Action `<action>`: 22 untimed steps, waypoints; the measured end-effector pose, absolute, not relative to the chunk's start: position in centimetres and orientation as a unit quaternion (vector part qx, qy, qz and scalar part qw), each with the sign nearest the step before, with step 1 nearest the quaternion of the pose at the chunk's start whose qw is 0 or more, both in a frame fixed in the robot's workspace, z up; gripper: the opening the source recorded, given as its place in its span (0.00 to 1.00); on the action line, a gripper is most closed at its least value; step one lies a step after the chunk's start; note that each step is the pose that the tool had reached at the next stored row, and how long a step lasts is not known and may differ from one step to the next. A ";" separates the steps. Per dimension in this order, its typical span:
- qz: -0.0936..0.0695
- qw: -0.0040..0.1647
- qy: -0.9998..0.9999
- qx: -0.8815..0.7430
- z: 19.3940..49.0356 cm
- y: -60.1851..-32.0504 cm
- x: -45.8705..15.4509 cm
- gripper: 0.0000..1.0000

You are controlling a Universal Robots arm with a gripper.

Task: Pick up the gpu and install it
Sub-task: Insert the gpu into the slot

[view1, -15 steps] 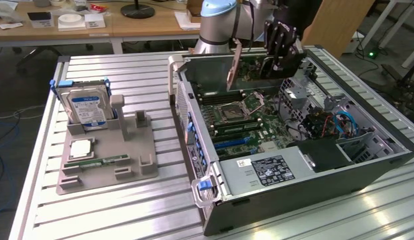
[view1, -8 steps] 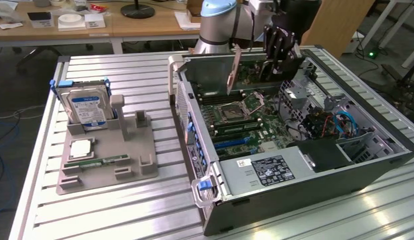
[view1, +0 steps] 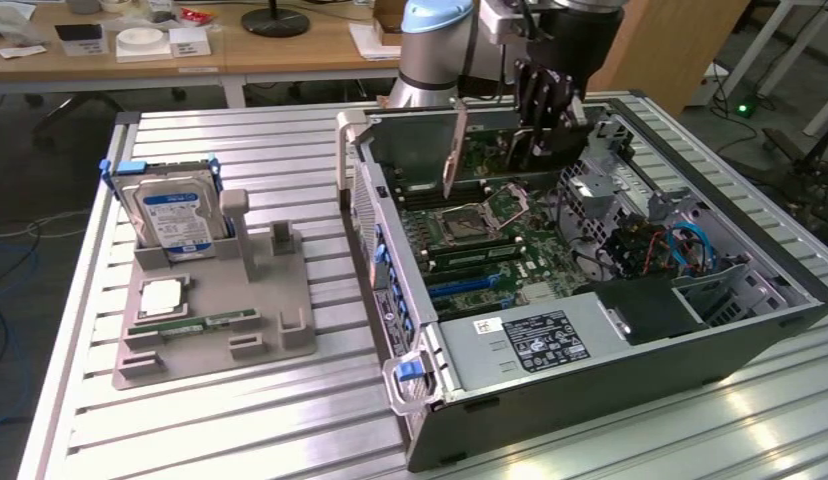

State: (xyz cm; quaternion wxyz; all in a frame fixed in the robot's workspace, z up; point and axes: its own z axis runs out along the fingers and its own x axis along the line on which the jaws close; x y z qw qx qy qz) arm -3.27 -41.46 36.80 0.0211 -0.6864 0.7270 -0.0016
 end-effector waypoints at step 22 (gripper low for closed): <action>-0.002 0.021 0.733 -0.679 34.3 -43.4 -4.3 0.28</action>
